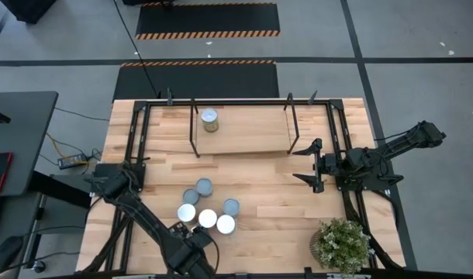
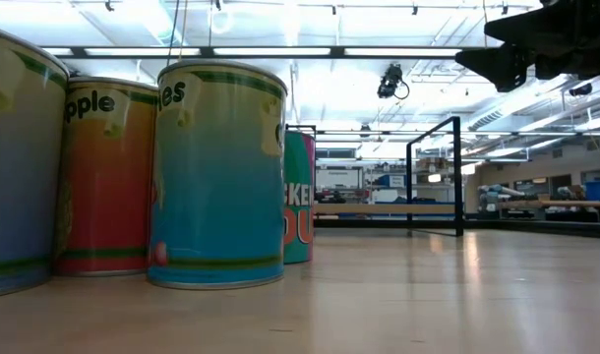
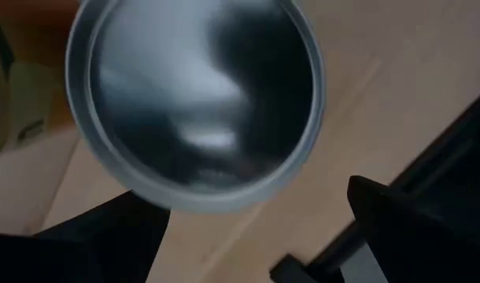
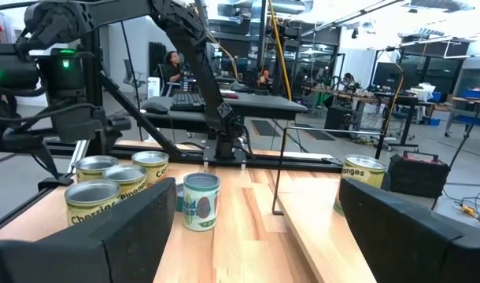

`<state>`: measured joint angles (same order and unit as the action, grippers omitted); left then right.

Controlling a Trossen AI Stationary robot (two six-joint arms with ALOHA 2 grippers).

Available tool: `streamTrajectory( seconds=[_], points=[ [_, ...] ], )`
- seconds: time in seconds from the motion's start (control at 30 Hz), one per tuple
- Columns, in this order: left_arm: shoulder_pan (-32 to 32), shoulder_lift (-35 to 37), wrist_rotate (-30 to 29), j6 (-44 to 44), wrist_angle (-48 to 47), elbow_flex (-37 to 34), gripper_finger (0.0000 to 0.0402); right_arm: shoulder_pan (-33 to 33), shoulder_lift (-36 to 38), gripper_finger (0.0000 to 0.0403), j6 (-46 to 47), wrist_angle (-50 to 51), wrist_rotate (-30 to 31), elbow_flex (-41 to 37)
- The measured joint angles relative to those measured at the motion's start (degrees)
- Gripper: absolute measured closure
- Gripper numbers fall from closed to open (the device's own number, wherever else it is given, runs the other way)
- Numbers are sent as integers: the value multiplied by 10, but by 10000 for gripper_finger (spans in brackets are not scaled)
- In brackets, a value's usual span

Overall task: Pick and place cans onto a shelf
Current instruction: Put the canned peaches on the shelf

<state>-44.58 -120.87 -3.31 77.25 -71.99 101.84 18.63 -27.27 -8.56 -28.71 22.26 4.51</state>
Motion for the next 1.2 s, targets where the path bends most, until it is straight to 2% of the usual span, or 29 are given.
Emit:
streamTrajectory(
  seconds=[0.23, 0.4, 0.77, 0.97, 1.2],
  points=[
    [3, 1, -50, 0, -1, -1, 15, 0, 0, 39, 0, 0, 0, 0],
    [11, 1, -55, -2, 0, -3, 15, 0, 0, 39, 0, 0, 0, 0],
    [19, -2, -109, -48, 2, -3, 15, 0, 0, 39, 7, -4, -14, 0],
    [31, -8, -112, -67, 13, -4, 17, 0, 0, 39, 6, -4, -14, 0],
    [33, -11, -96, -85, 20, -4, 52, 0, 0, 39, 4, -6, -15, 0]
  ],
)
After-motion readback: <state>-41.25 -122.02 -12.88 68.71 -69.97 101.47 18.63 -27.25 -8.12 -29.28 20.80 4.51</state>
